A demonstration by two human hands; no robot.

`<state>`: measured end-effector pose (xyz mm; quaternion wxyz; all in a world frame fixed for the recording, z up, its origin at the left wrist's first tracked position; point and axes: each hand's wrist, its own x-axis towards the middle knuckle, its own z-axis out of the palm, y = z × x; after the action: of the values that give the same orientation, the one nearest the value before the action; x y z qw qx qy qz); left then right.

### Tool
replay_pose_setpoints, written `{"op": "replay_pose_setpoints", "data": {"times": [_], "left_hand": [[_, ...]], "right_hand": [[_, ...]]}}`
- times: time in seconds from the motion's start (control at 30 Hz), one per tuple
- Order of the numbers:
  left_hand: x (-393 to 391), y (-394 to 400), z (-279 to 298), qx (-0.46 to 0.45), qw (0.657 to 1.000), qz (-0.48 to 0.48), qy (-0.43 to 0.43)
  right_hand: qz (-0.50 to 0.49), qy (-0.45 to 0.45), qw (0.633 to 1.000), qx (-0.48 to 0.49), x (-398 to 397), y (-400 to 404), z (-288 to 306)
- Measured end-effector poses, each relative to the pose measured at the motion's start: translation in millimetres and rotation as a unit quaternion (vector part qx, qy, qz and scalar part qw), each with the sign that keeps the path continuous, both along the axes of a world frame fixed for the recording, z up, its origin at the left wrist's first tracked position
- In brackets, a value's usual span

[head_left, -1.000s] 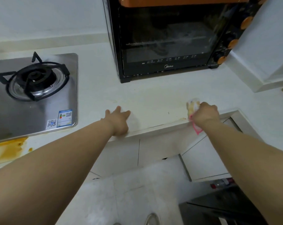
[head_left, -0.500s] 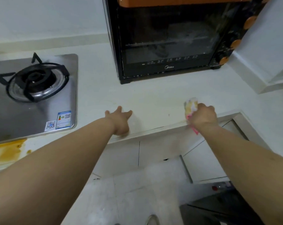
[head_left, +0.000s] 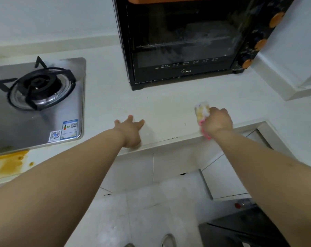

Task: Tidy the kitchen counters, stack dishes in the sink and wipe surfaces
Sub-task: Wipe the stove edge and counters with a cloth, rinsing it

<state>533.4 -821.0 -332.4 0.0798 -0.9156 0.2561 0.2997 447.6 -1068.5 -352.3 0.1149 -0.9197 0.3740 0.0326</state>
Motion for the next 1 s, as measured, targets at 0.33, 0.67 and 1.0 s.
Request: {"op": "replay_pose_setpoints", "data": {"times": [0.33,0.67,1.0], "left_hand": [[-4,0,2,-0.004,1.0,0.009,0.001],[-3,0,1,-0.001,1.0,0.015,0.002],[-7,2,3,-0.011,1.0,0.008,0.0]], "right_hand": [[0.166,0.0,0.986,-0.01,-15,38,7],[0.246,0.052,0.966,-0.055,-21,79,10],[0.148,0.043,0.983,-0.098,-39,16,18]]}}
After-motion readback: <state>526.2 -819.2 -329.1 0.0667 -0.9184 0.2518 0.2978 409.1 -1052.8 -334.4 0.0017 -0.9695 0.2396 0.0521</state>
